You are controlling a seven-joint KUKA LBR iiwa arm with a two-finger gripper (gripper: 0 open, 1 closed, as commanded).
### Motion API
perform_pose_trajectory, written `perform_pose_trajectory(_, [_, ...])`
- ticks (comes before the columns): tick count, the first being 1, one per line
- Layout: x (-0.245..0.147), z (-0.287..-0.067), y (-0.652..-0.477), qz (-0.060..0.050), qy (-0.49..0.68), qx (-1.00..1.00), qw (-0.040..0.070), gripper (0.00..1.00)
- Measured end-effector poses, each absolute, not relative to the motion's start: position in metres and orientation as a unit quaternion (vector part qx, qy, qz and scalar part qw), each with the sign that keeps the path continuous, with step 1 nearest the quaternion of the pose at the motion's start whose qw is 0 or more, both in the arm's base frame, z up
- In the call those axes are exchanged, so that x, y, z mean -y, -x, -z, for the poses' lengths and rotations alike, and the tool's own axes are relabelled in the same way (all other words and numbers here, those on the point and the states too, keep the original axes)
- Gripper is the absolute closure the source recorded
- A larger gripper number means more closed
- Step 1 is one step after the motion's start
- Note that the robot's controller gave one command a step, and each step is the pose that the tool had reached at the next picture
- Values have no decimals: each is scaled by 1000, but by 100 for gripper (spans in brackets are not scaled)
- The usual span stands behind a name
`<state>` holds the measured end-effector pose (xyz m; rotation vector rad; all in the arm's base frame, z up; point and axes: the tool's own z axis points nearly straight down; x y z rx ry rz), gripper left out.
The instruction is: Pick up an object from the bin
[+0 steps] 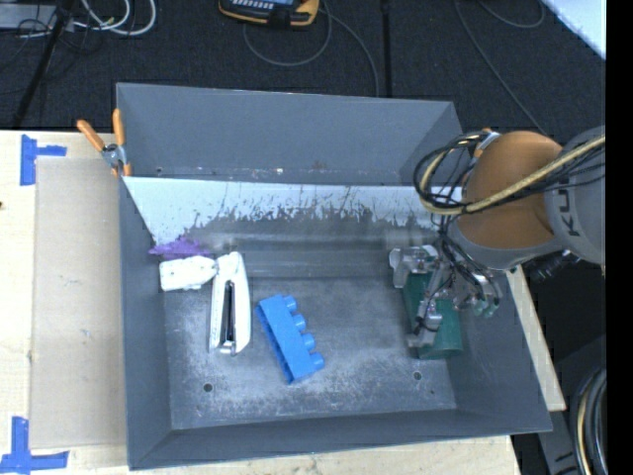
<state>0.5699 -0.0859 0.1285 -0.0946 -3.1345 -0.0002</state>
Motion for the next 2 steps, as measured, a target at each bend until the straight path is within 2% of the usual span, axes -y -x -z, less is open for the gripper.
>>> perform_pose_trajectory(1, [100,-109,-574,2,-57,998,-1,0])
perform_pose_trajectory(2, [118,-136,-561,3,11,1000,6,0])
